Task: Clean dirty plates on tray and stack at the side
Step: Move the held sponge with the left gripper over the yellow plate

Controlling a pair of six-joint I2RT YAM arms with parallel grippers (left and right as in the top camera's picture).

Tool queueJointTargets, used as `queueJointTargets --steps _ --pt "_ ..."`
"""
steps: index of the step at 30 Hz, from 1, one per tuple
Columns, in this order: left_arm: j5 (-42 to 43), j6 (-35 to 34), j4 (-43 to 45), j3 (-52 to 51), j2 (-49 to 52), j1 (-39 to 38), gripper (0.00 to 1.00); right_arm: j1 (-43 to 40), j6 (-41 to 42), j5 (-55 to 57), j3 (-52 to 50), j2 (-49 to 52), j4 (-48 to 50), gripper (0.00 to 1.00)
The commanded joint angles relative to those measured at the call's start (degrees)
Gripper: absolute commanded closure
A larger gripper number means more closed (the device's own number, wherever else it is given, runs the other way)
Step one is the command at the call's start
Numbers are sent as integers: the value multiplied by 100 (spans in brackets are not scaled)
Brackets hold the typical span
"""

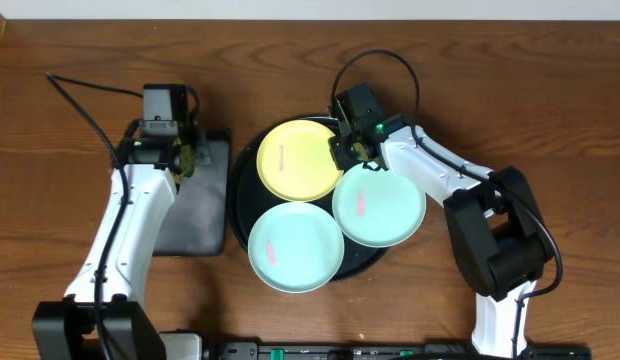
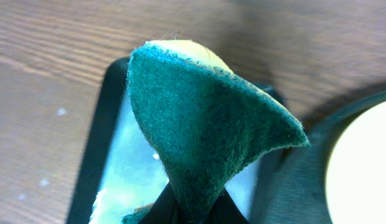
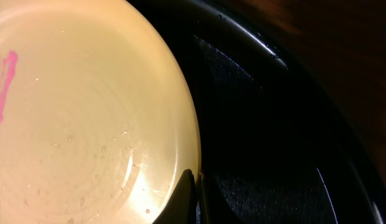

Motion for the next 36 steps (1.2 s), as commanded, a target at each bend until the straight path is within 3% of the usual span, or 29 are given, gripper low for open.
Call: queueJointTargets --steps 1,11,15,26,36 --pt "170 -647 33 308 -2 -203 93 81 85 76 -9 94 -44 99" --pt "201 -1598 26 299 74 -1093 92 83 85 79 -9 94 -68 99" --pt "686 -1598 136 299 339 -1322 93 83 85 79 -9 92 -74 99" --pt "1950 -1600 651 306 1423 -1381 93 83 83 79 -9 94 -74 99" --pt "1947 -2068 1110 306 1493 -1392 93 83 83 79 -9 94 -74 99"
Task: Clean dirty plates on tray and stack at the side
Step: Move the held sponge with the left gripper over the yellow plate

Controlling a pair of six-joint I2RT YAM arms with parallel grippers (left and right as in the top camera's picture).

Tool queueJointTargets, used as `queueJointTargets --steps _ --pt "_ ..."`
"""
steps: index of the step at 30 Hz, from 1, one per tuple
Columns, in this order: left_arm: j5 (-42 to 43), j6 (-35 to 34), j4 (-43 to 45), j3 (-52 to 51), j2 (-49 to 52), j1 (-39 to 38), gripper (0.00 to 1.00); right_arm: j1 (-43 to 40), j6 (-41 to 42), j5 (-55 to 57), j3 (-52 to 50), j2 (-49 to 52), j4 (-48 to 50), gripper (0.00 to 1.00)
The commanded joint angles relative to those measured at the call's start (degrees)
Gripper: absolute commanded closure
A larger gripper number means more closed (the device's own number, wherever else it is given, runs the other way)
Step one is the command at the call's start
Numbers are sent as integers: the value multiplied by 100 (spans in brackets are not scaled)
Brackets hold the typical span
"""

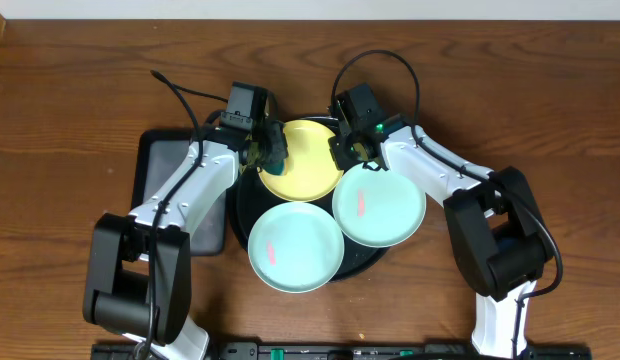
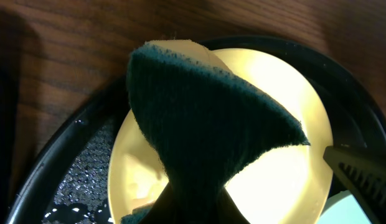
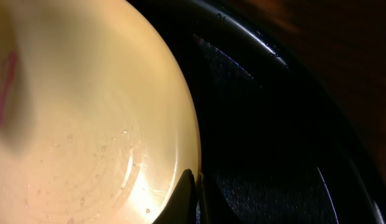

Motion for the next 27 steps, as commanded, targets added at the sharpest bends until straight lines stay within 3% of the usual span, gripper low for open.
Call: queueJointTargets --steps 1,12,27 --pt "81 -227 24 157 11 -13 92 83 61 76 -9 94 -61 99" --pt "-11 -413 96 157 238 -11 92 83 61 76 -9 94 -72 99" --pt "-1078 -393 94 157 584 -389 92 83 61 76 -9 94 -76 99"
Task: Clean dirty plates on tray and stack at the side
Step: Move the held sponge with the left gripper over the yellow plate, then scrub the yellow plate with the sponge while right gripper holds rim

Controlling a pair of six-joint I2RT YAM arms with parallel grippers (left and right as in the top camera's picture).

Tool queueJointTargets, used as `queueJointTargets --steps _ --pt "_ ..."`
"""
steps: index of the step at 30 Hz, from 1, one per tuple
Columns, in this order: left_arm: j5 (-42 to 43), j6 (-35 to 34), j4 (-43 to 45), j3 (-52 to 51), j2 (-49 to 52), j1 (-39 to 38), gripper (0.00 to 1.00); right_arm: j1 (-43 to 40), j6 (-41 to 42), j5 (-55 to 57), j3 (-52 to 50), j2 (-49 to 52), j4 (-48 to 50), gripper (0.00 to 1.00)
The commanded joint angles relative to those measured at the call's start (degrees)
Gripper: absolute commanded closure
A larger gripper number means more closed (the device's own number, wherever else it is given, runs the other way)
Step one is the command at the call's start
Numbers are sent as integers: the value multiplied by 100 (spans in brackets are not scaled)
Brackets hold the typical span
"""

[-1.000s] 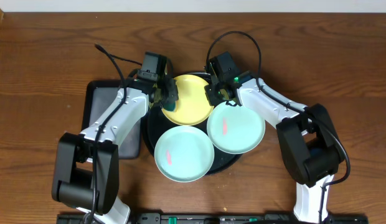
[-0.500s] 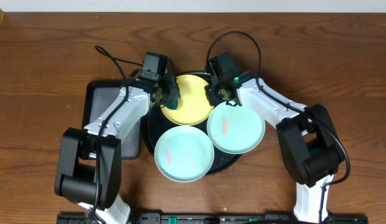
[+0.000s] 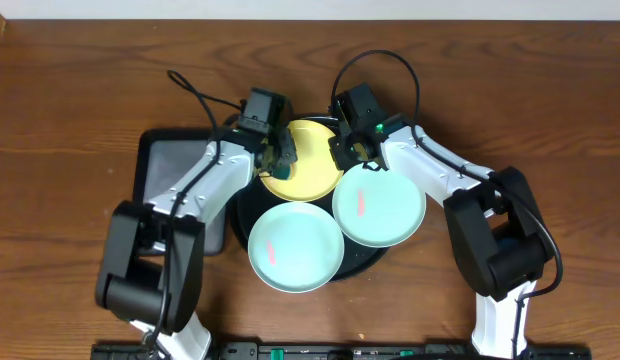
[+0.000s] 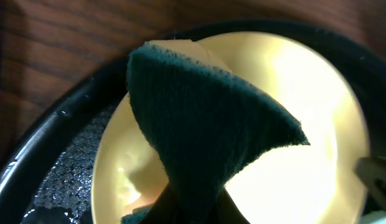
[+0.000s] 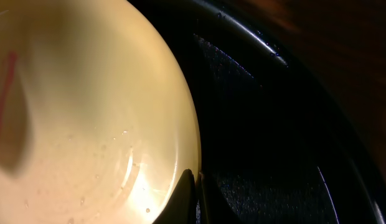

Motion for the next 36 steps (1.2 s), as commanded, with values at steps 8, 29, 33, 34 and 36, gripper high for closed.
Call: queueJointTargets --steps 8,29,33,34,36 --pt "-409 -70 48 153 850 -48 93 83 61 79 -9 94 -68 99" --pt "1965 951 223 160 901 -59 93 83 61 79 -9 94 -66 99" --pt "1897 988 225 160 330 -59 93 83 61 79 -9 94 -66 99" --pt "1895 988 238 160 136 -59 93 83 61 79 -9 94 -66 99" --pt "1895 986 247 160 -258 -59 93 83 61 79 -9 94 -66 99"
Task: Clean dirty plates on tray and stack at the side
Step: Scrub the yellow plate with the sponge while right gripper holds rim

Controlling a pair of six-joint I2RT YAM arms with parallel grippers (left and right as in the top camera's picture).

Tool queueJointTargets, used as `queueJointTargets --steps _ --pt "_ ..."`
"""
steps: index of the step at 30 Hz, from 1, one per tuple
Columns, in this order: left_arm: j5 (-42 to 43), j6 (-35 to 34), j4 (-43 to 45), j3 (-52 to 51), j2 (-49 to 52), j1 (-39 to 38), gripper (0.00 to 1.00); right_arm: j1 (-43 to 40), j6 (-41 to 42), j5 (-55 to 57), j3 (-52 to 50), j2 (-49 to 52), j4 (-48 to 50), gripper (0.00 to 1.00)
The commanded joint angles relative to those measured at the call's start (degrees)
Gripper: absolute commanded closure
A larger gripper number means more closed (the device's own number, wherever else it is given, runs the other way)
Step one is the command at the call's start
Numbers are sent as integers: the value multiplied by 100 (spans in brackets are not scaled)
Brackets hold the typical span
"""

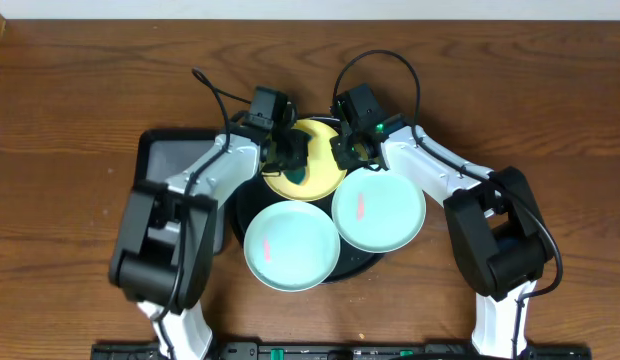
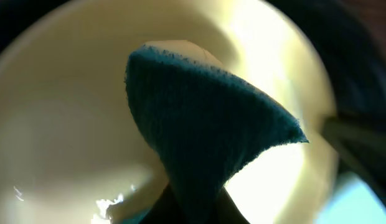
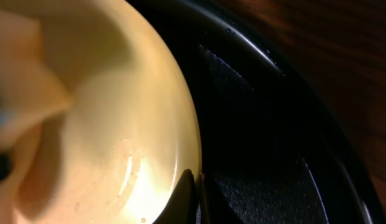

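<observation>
A yellow plate [image 1: 320,172] lies at the back of the round black tray [image 1: 237,205]. My left gripper [image 1: 289,152] is shut on a green sponge [image 2: 205,124], which is pressed down on the middle of the yellow plate [image 2: 56,118]. My right gripper [image 3: 196,186] is shut on the right rim of the yellow plate [image 3: 118,106]. Two teal plates, one front left [image 1: 290,248] and one front right [image 1: 380,207], each carry a pink streak. No streak shows on the yellow plate, since the sponge and gripper cover its left part.
A dark rectangular tray [image 1: 160,165] lies on the wooden table left of the round tray. In the right wrist view the wet black tray floor [image 3: 274,155] and raised rim run right of the yellow plate. Both arms' cables loop over the table's back.
My left gripper has moved right with the sponge, from the yellow plate's left edge to its middle. The sponge now covers the place where the pink streak showed. My right gripper has not moved.
My left gripper first held the sponge over the rectangular tray on the left, while the right gripper gripped the yellow plate's rim. The sponge was then over the plate's left edge, then lower on it, and now sits on its middle. The right grip never changed.
</observation>
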Motion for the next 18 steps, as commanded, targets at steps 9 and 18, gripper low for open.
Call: queueJointTargets --steps 9,18 --pt "-1008 79 -278 -24 -1626 -66 92 83 17 -52 -9 94 -24 99" --pt "-1088 74 -280 -105 -883 -66 93 83 17 -50 -9 94 -22 99"
